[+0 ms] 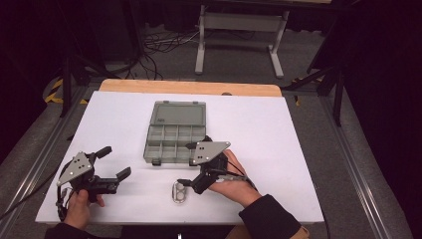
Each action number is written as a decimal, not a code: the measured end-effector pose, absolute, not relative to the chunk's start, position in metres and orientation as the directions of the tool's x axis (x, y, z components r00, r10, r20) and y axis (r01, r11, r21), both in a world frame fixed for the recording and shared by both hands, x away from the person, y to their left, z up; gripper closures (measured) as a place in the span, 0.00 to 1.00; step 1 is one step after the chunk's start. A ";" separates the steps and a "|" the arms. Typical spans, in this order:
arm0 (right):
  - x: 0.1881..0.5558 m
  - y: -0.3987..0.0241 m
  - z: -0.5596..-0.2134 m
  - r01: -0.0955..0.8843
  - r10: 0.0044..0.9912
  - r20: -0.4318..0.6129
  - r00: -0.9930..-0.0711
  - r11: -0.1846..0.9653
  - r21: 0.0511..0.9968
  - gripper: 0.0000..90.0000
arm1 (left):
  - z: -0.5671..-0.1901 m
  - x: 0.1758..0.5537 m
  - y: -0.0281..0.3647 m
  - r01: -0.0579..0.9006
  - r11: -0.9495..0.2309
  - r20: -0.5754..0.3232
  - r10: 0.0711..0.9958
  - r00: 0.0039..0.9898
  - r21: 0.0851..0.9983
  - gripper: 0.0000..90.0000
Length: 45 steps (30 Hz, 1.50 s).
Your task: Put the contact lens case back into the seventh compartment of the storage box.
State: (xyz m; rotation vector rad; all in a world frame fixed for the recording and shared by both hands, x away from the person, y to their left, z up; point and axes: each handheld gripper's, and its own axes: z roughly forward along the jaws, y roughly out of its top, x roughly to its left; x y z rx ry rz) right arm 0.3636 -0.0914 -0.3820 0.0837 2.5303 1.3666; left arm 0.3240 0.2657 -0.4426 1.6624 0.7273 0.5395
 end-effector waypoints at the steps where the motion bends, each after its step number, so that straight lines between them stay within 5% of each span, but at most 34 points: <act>1: 0.364 -0.090 -0.382 -0.075 0.170 -0.202 -0.965 0.558 0.826 0.00 | -0.443 0.324 0.266 0.172 -0.123 -0.033 0.714 0.699 0.977 0.02; 45: 0.360 -0.057 -0.415 -0.028 0.012 -0.060 -0.998 0.781 0.623 0.07 | -0.442 0.324 0.265 0.169 -0.135 -0.024 0.708 0.706 0.976 0.02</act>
